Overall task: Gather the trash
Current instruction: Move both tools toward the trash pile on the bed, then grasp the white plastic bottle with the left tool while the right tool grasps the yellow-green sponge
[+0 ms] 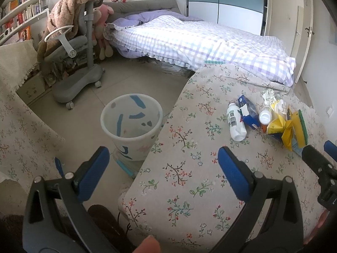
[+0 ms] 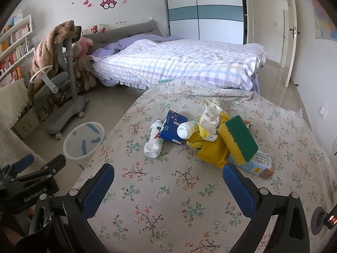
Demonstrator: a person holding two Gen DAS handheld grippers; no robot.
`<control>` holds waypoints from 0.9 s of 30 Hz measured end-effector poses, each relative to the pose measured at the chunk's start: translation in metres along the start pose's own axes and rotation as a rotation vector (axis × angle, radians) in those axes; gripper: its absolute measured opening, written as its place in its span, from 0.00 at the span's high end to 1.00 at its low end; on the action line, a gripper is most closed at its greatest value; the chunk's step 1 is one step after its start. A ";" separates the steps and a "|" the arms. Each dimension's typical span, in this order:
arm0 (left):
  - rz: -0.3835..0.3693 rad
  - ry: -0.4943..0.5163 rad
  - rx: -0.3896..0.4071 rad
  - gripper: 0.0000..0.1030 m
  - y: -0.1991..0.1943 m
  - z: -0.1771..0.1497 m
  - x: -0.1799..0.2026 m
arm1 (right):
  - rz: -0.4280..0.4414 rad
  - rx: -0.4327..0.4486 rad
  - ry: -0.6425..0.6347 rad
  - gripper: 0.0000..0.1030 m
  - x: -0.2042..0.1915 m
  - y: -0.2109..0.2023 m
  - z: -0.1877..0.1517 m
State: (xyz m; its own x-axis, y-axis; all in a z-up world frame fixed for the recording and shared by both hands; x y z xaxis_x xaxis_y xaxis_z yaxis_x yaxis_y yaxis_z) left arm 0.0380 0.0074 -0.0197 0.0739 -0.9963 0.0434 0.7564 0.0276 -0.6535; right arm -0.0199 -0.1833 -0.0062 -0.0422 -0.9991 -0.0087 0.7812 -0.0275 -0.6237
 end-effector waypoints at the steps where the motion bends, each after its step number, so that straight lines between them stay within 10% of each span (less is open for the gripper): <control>1: 0.017 0.017 0.009 0.01 -0.001 -0.001 0.000 | 0.002 0.000 -0.001 0.00 0.000 0.000 0.001; 17: -0.016 0.057 -0.176 0.01 0.015 0.002 0.011 | 0.042 -0.007 -0.015 0.00 0.021 -0.010 0.026; 27: -0.232 0.252 -0.420 0.01 0.073 0.013 0.079 | -0.114 -0.190 0.281 0.00 0.177 0.033 0.023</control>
State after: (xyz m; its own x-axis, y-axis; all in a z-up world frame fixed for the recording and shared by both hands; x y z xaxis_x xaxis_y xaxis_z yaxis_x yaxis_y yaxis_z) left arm 0.1081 -0.0687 -0.0542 -0.2614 -0.9624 0.0740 0.4058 -0.1792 -0.8962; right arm 0.0121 -0.3613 -0.0104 -0.3122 -0.9412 -0.1289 0.6327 -0.1048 -0.7672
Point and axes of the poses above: each gripper's, at about its wrist camera, not at the fingertips, and y roughly the way its jaws point, x to its right, z to its top, the point moved 5 cm from there along y, roughly the way its jaws point, and after that the axes turned 8 degrees about -y, right-handed, at the moved point
